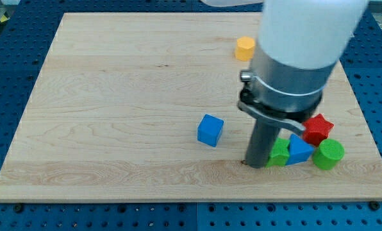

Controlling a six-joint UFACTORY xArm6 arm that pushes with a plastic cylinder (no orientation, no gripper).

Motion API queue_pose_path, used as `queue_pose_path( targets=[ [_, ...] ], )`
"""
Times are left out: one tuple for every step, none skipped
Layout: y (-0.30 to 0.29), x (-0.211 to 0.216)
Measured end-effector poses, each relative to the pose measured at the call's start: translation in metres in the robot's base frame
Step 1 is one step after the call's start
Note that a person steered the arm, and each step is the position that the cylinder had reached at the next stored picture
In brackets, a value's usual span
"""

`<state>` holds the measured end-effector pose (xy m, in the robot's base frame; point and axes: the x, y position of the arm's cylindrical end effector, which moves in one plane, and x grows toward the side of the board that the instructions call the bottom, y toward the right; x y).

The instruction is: Nudge the blue cube right a bit

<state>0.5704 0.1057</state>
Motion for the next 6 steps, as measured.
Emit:
queue_pose_path(
  targets=[
    [0.025, 0.0],
    [-0.044, 0.0],
    [-0.078, -0.011],
    [-0.102, -0.026],
    [-0.145, -0.027],
    [-0.131, -0.041]
  ],
)
